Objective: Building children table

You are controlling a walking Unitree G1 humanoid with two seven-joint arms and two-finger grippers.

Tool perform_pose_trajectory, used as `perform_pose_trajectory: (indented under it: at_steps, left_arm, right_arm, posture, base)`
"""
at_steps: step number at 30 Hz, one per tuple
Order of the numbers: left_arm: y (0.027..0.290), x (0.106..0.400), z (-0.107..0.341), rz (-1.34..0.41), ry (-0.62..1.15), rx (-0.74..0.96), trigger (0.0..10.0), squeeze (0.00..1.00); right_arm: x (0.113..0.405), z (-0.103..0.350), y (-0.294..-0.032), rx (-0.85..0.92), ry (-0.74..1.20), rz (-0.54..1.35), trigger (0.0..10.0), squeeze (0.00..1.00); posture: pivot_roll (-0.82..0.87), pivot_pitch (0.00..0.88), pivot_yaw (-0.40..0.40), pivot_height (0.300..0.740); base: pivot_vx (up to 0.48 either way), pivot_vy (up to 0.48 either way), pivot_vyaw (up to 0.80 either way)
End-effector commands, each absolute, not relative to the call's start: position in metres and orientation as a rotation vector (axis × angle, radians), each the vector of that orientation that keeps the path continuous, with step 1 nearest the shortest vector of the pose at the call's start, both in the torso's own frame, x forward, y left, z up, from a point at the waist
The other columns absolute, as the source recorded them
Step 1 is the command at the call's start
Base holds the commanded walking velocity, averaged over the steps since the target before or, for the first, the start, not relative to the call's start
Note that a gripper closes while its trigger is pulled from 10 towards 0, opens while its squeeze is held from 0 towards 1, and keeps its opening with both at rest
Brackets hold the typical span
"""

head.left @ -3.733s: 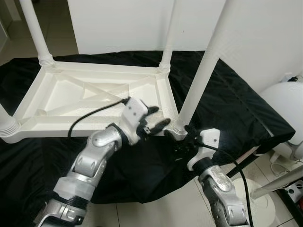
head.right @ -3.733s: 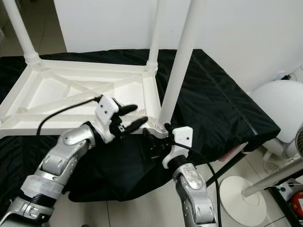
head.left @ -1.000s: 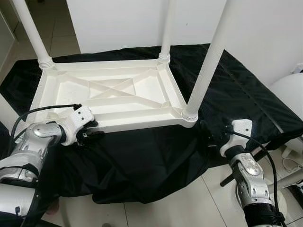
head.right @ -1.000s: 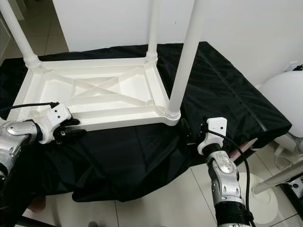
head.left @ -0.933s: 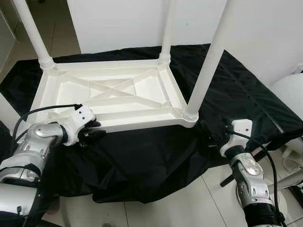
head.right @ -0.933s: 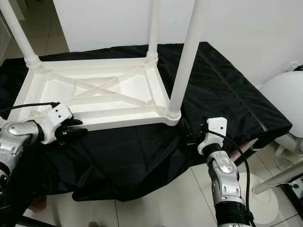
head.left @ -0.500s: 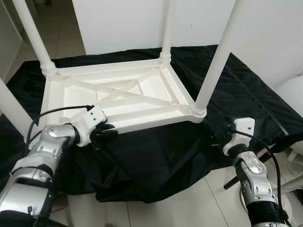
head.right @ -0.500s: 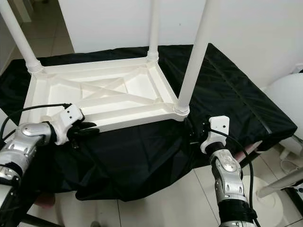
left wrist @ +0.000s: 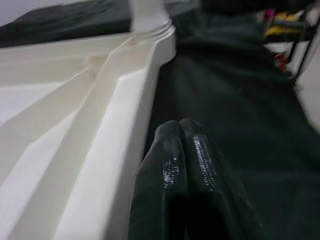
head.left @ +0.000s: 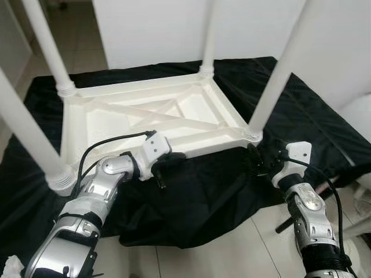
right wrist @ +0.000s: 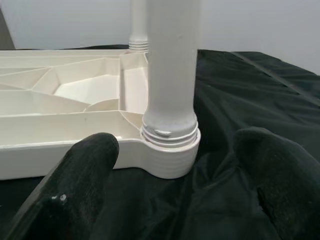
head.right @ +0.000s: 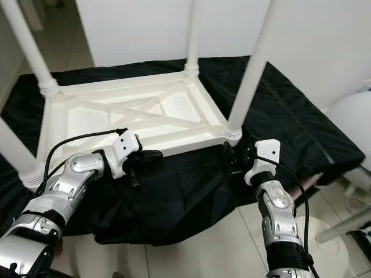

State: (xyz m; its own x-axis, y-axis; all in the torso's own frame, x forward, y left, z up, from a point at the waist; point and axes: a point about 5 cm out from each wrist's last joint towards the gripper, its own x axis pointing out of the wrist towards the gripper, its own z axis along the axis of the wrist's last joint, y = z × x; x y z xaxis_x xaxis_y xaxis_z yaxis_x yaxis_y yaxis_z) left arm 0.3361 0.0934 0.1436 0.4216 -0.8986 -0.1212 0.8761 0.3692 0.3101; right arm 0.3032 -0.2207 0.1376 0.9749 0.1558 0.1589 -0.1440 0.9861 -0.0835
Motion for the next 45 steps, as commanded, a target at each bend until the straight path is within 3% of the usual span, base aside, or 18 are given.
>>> perform_pose_trajectory:
  at_steps: [1, 5, 6, 11, 12, 21, 22, 38, 42, 45]
  left_arm:
    - [0.094, 0.339, 0.145, -1.073, -0.079, 0.327, 0.0, 0.0]
    - [0.082, 0.338, 0.146, -1.066, -0.101, 0.287, 0.0, 0.0]
    - [0.078, 0.337, 0.148, -1.063, -0.113, 0.293, 10.0, 0.0]
    - [0.08, 0.34, 0.153, -1.043, -0.11, 0.264, 10.0, 0.0]
    - [0.086, 0.344, 0.161, -1.024, -0.122, 0.219, 10.0, 1.0]
    - [0.099, 0.352, 0.169, -0.914, -0.157, 0.26, 10.0, 1.0]
    - [0.102, 0.354, 0.171, -0.871, -0.167, 0.267, 10.0, 0.0]
    - [0.135, 0.358, 0.151, -0.756, 0.026, 0.404, 10.0, 0.0]
    - [0.162, 0.364, 0.142, -0.635, 0.128, 0.538, 10.0, 0.0]
    - [0.165, 0.364, 0.141, -0.622, 0.14, 0.549, 10.0, 0.0]
  right_arm:
    - [0.304, 0.136, -0.22, -0.063, -0.163, 0.148, 10.0, 0.0]
    - [0.306, 0.134, -0.213, -0.047, -0.158, 0.162, 10.0, 0.0]
    - [0.308, 0.135, -0.206, -0.037, -0.156, 0.186, 10.0, 0.0]
    - [0.31, 0.135, -0.2, -0.03, -0.154, 0.205, 10.0, 0.0]
    - [0.312, 0.135, -0.191, -0.014, -0.16, 0.227, 10.0, 0.0]
    - [0.313, 0.139, -0.181, 0.008, -0.178, 0.241, 10.0, 0.0]
    - [0.313, 0.141, -0.182, 0.009, -0.183, 0.238, 10.0, 0.0]
    - [0.298, 0.137, -0.21, -0.056, -0.178, 0.174, 10.0, 0.0]
    - [0.291, 0.133, -0.215, -0.05, -0.172, 0.14, 10.0, 0.0]
    - [0.29, 0.132, -0.215, -0.049, -0.169, 0.139, 10.0, 0.0]
  posture:
    - [-0.1, 0.0, 0.003, 0.74]
    - [-0.1, 0.0, -0.012, 0.74]
    - [-0.1, 0.008, -0.034, 0.74]
    - [-0.1, 0.013, -0.041, 0.74]
    - [-0.1, 0.02, -0.043, 0.74]
    - [-0.12, 0.021, -0.038, 0.74]
    - [-0.12, 0.021, -0.039, 0.74]
    - [-0.09, 0.023, 0.027, 0.74]
    - [-0.09, 0.023, 0.031, 0.74]
    - [-0.09, 0.023, 0.031, 0.74]
  base:
    - [0.0, 0.0, 0.0]
    - [0.0, 0.0, 0.0]
    - [0.0, 0.0, 0.0]
    - [0.0, 0.0, 0.0]
    - [0.0, 0.0, 0.0]
    - [0.0, 0.0, 0.0]
    - [0.0, 0.0, 0.0]
    - [0.0, 0.0, 0.0]
    - [0.0, 0.0, 0.0]
    - [0.0, 0.0, 0.0]
